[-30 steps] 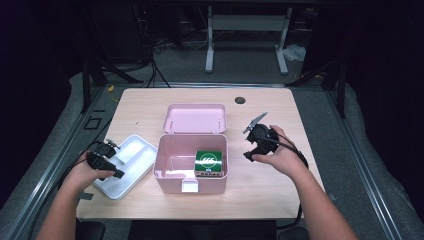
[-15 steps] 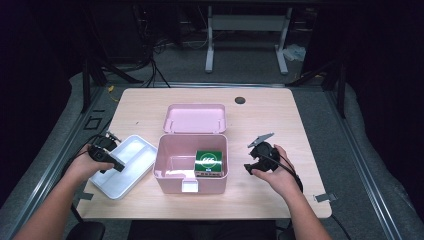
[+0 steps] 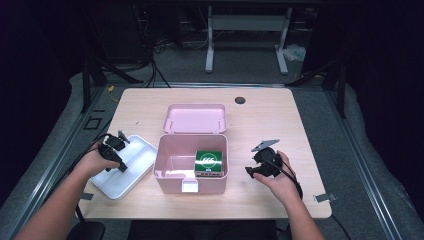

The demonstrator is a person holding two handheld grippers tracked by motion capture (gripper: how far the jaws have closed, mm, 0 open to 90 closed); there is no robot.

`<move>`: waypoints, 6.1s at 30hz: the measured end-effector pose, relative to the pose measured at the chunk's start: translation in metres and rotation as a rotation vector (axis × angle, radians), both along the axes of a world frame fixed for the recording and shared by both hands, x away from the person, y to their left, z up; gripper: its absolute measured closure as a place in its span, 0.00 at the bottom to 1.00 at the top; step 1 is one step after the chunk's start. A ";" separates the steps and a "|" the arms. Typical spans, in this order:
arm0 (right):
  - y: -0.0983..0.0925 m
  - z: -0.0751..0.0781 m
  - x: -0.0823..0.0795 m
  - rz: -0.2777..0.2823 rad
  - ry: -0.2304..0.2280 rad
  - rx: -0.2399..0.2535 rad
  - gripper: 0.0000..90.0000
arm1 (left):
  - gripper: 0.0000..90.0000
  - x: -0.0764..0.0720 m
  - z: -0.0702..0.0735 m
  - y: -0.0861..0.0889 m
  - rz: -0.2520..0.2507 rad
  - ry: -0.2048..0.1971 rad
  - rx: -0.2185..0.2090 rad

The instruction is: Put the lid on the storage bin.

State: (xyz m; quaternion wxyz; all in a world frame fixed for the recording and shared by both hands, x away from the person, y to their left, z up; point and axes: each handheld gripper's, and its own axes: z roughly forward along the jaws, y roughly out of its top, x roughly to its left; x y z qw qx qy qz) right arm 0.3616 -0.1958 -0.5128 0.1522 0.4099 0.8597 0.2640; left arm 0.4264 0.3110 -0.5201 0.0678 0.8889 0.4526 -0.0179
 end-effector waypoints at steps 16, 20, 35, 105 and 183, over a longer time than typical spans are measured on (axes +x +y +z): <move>0.004 -0.014 -0.001 0.009 0.028 -0.013 0.42 | 0.98 0.003 -0.005 -0.004 0.007 0.015 0.033; 0.002 -0.013 -0.001 0.002 0.023 -0.009 0.42 | 0.99 0.002 -0.005 -0.008 0.001 0.002 0.064; -0.001 -0.015 -0.001 -0.003 0.028 0.005 0.42 | 0.99 0.006 0.003 -0.003 0.006 0.019 0.069; -0.007 -0.012 -0.001 -0.019 -0.007 0.028 0.42 | 0.99 -0.008 0.164 -0.123 -0.572 -0.162 0.046; -0.002 -0.014 0.001 -0.007 -0.013 0.026 0.42 | 0.95 -0.017 0.100 -0.228 -0.834 -0.149 0.011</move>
